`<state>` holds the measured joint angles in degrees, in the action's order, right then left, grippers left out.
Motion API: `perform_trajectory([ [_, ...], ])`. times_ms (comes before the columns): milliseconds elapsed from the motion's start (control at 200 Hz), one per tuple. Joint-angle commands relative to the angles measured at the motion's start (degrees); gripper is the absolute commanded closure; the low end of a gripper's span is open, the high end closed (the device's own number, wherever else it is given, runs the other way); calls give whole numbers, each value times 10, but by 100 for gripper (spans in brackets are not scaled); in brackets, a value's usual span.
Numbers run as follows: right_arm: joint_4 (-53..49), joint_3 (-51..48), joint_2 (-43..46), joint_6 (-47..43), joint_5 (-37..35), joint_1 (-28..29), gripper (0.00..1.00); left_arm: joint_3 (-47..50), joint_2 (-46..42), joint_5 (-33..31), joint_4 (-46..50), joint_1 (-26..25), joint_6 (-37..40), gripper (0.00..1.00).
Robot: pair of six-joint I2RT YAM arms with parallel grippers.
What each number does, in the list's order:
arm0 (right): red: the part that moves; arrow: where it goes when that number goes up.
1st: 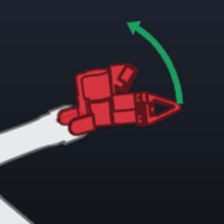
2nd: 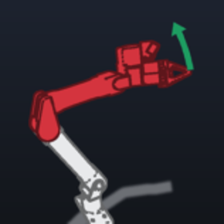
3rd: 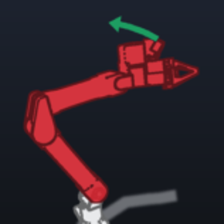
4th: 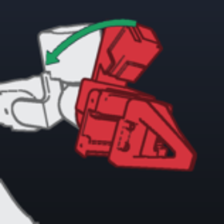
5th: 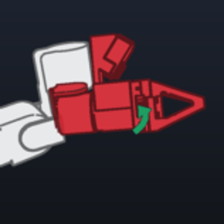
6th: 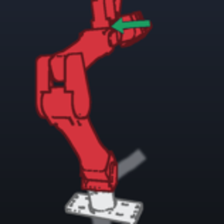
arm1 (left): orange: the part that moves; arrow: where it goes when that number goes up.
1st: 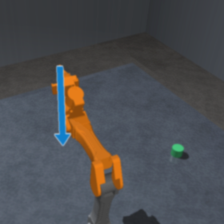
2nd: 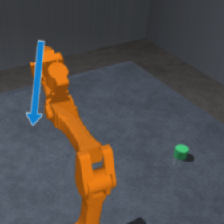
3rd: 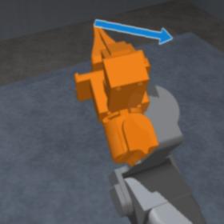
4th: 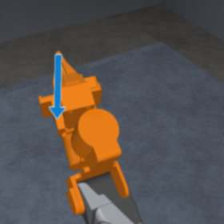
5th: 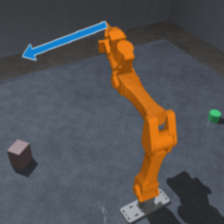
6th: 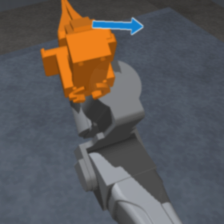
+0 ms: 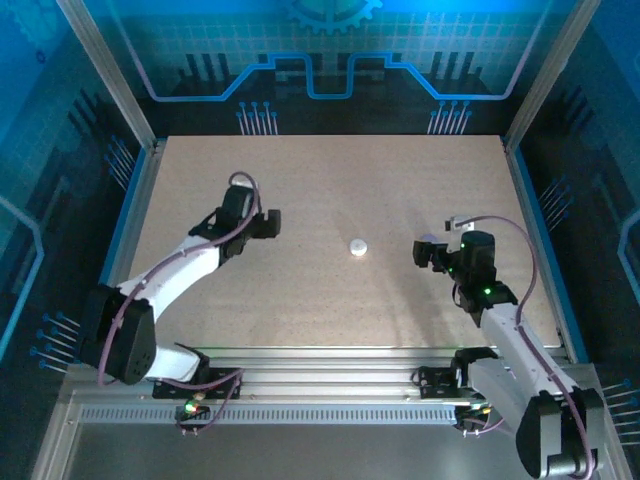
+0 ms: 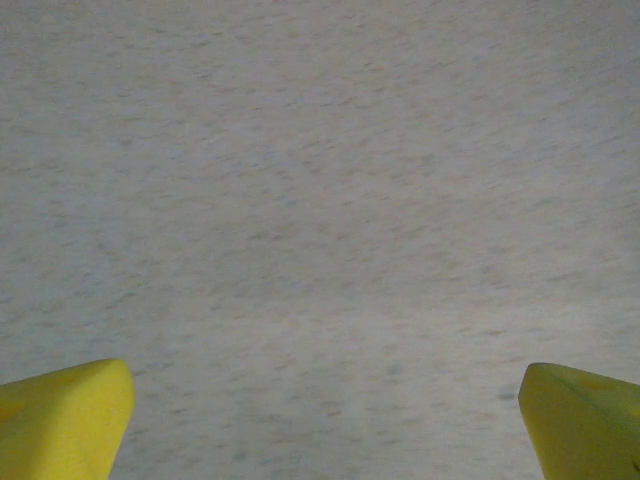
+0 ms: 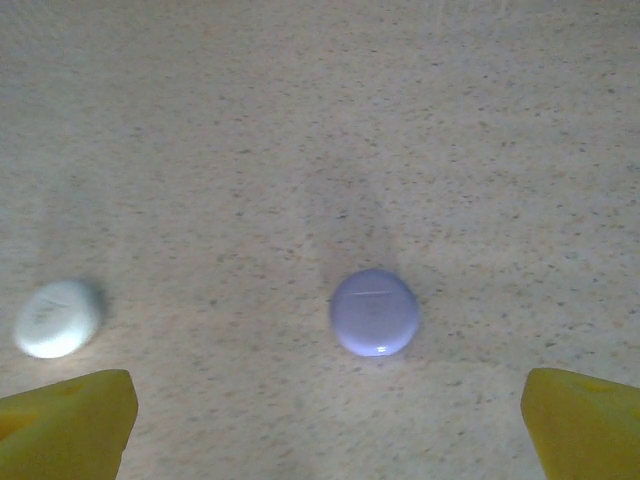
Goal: Insert wireless bluetooth earbuds into charging case
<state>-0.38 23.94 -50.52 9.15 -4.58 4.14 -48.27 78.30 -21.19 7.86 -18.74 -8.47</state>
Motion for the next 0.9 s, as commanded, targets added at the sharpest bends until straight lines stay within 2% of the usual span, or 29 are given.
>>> perform_trajectory([
  [0, 150, -31, -29, -57, -4, -33, 0, 98, -53, -89, -189, 34, 68, 1],
  [190, 235, -28, -127, -72, 35, -64, 0, 243, -62, -71, -404, 106, 58, 1],
  [230, 250, -25, -149, -72, 44, -65, 0, 267, -40, -50, -463, 121, 57, 1],
  [295, 284, -23, -185, -70, 52, -64, 0, 289, -7, -66, -547, 128, 67, 1],
  [340, 293, -14, -202, -71, 57, -63, 0, 303, 10, -33, -607, 139, 72, 1],
  [395, 321, -10, -224, -78, 58, -60, 0, 304, 34, -17, -618, 147, 61, 1],
  [440, 341, -6, -240, -80, 57, -59, 0, 330, 77, 15, -720, 147, 82, 1],
  [470, 338, 5, -251, -77, 59, -59, 0, 345, 99, 49, -747, 146, 87, 1],
  [520, 319, 24, -268, -77, 62, -57, 0, 353, 142, 42, -837, 143, 104, 1],
  [550, 316, 31, -275, -78, 65, -54, 0, 352, 126, 42, -814, 143, 96, 1],
  [600, 323, 33, -283, -77, 64, -47, 0, 320, 105, 29, -708, 151, 75, 1],
  [665, 396, 11, -312, -85, 65, -36, 0, 268, 101, 67, -609, 172, 63, 1],
  [740, 444, 10, -363, -102, 34, -12, 0, 281, 106, 67, -642, 175, 62, 1],
  [895, 423, 15, -356, -97, 35, -14, 0, 280, 106, 68, -638, 175, 61, 1],
])
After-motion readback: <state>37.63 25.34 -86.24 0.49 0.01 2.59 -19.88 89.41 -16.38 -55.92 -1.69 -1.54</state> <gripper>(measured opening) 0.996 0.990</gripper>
